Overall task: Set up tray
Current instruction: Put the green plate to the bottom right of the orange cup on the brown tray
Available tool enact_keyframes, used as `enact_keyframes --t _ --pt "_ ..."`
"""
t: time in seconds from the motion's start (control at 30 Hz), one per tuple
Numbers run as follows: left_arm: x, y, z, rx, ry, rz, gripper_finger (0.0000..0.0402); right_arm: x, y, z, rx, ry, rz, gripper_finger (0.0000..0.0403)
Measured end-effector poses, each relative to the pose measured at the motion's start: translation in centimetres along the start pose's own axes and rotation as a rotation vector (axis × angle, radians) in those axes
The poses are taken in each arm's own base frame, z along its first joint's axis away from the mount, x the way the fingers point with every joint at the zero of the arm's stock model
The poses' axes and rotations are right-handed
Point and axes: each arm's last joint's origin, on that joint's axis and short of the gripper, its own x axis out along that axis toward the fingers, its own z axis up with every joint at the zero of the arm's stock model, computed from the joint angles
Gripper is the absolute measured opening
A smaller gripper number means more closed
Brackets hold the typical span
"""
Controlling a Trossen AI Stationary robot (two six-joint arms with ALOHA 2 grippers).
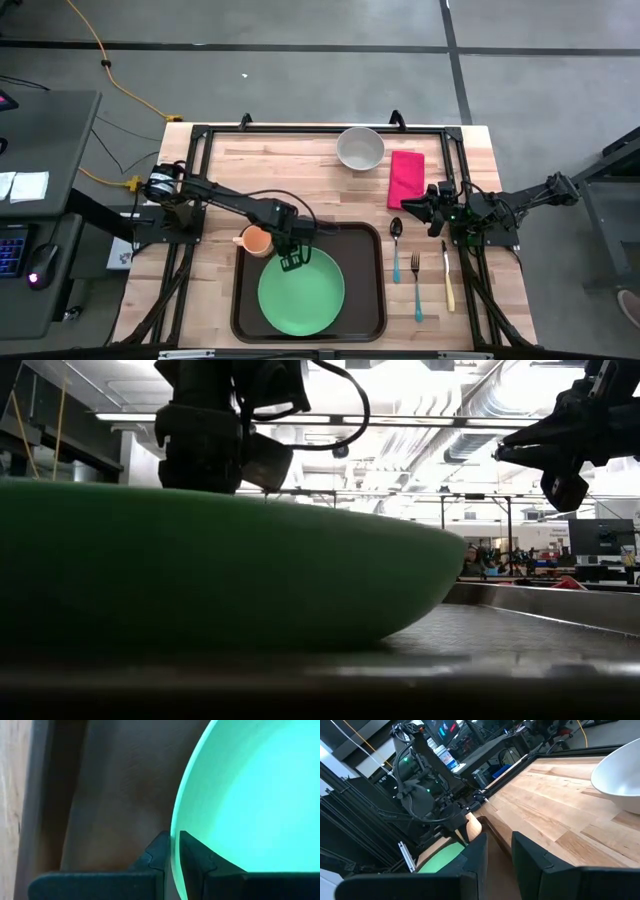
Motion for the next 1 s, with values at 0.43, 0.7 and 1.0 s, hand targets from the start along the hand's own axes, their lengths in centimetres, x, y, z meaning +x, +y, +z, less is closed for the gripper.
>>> enact_keyframes --t 0.43,0.7,1.0 --pt "0.0 0.0 0.0 -0.002 0.002 -0.005 0.0074 0.0 0.0 0.0 -0.003 -0.001 -0.002 0.0067" --pt "-0.1 0.0 0.0 -0.002 0.01 -0.024 0.0074 0.0 0.0 0.0 -0.002 -0.001 -0.002 0.0067" --pt "-1.2 -0.5 0.7 0.027 -0.024 -0.033 0.0074 0.0 0.0 0.0 -0.001 -0.001 -0.002 0.0067"
